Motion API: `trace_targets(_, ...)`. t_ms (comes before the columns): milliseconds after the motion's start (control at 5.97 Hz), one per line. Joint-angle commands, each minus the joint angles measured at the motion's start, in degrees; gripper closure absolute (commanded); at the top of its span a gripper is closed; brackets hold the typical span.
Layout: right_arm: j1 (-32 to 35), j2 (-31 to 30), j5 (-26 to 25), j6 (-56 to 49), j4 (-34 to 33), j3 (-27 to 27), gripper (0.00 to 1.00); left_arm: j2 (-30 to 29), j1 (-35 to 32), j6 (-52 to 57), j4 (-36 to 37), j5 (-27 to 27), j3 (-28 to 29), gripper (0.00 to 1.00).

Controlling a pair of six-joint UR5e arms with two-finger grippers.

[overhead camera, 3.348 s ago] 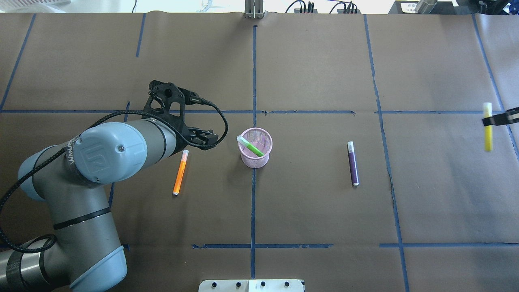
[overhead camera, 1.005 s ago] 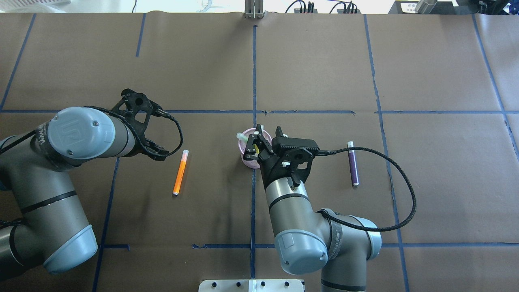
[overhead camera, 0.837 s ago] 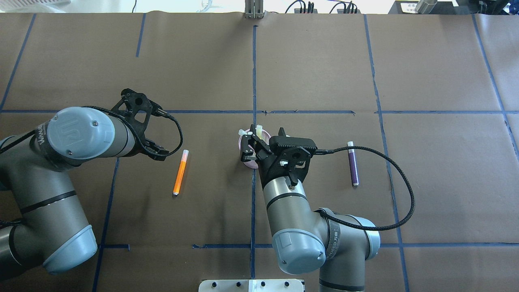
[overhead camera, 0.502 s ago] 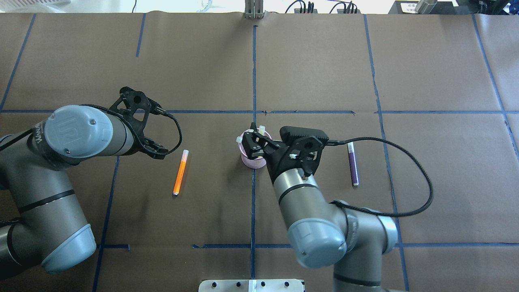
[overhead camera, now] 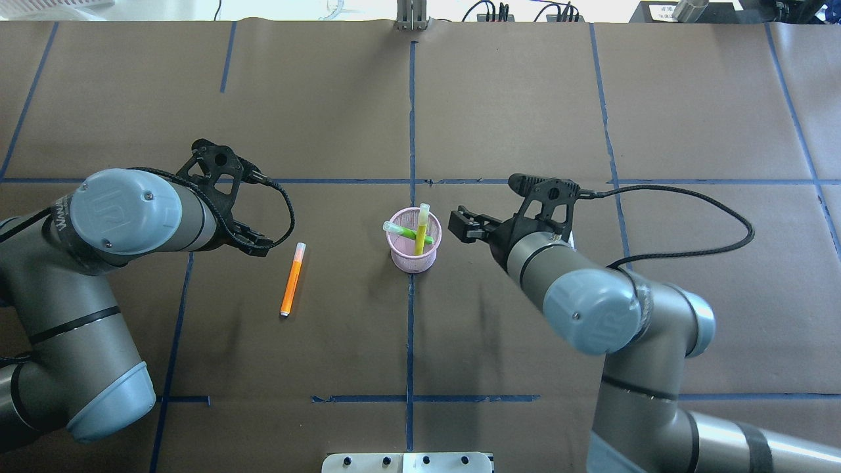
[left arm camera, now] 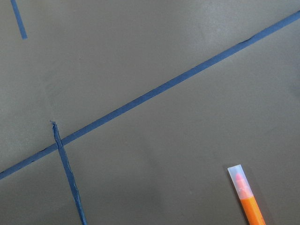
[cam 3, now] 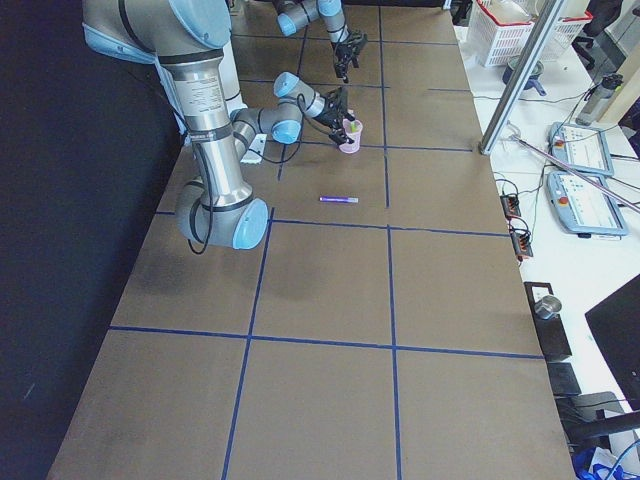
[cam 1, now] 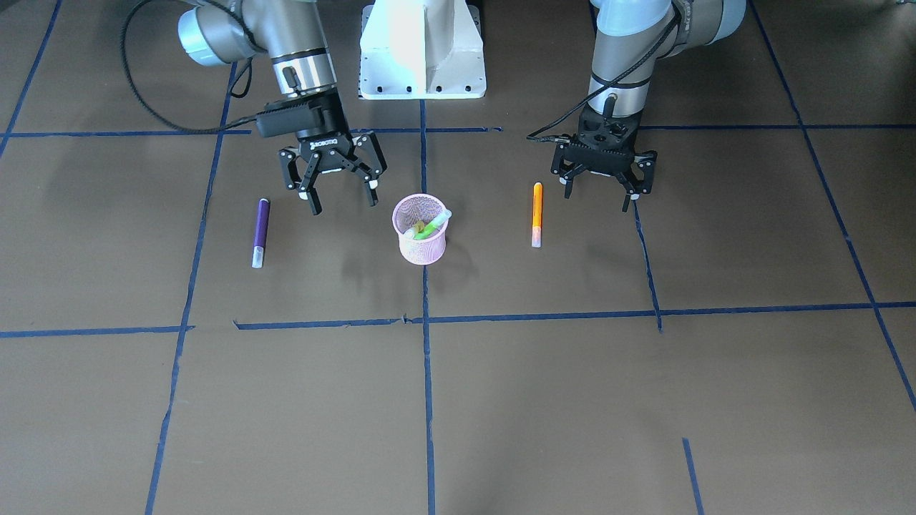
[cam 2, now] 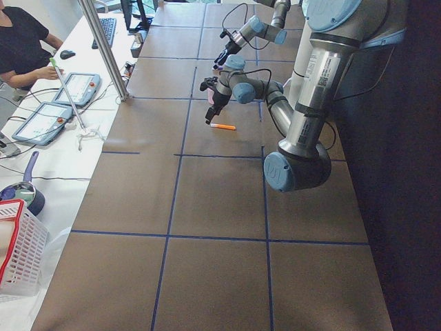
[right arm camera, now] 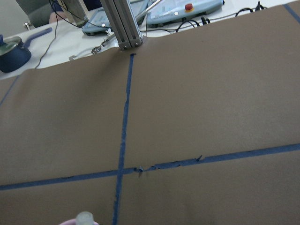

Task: Collect pens into pen holder
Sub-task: 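Grasp the orange marker with the left gripper while the right gripper withdraws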

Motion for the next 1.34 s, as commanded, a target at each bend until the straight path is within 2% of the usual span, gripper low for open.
trace_targets(0,9.5,-3.1,19.8,-4.2,0.2,0.1,0.0,-1.1,-0.2,-5.6,-0.1,-6.7,3.8,0.0)
trace_targets(335,18.4,-6.3,35.5,-7.0,0.5,0.5,0.0,-6.3,-3.8,-5.3,0.0,-20.4,11.8,0.0)
trace_targets(502,20.7,-7.7,39.1,-7.7,0.5,0.9,0.0,-7.6,-4.6,-5.3,0.3,-26.1,14.7,0.0)
trace_targets(670,23.9,-12.0,43.2,-10.1,0.5,3.1,0.0,-8.8,-4.6,-5.3,0.3,-26.2,17.3,0.0)
trace_targets(837,29.9,-15.8,53.1,-15.5,0.4,3.0,0.0,-9.9,-4.5,-5.7,0.2,-26.1,17.6,0.0)
trace_targets(1005,33.8,-18.9,58.8,-19.5,0.2,2.9,0.0,-11.1,-4.2,-10.5,0.1,-26.1,19.3,0.0)
trace_targets(1172,34.5,-21.3,59.1,-21.0,0.0,2.9,0.0,-15.9,-4.1,-11.6,0.7,-26.3,24.9,0.03)
